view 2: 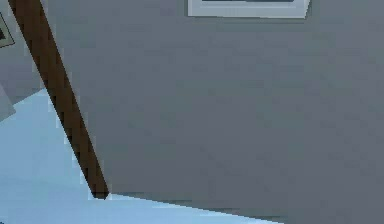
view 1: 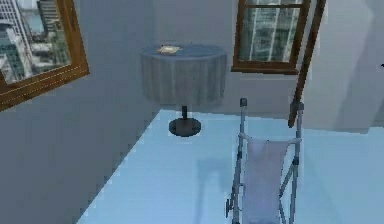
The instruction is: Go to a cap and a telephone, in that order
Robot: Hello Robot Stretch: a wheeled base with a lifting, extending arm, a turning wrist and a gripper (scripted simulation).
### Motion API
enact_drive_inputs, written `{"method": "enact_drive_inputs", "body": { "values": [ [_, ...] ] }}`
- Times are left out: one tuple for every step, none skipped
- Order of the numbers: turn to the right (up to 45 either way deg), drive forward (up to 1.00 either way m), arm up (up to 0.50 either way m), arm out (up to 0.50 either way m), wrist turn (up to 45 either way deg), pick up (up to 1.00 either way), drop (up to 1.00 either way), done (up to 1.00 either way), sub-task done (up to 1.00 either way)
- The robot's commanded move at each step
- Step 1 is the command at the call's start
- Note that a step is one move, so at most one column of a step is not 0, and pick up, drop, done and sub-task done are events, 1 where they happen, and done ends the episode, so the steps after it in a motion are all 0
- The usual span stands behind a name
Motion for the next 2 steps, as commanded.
{"method": "enact_drive_inputs", "body": {
  "values": [
    [-6.0, 0.00, 0.00, 0.00, 0.0, 0.00, 0.00, 0.00, 0.00],
    [0.0, 0.65, 0.00, 0.00, 0.0, 0.00, 0.00, 0.00, 0.00]
  ]
}}
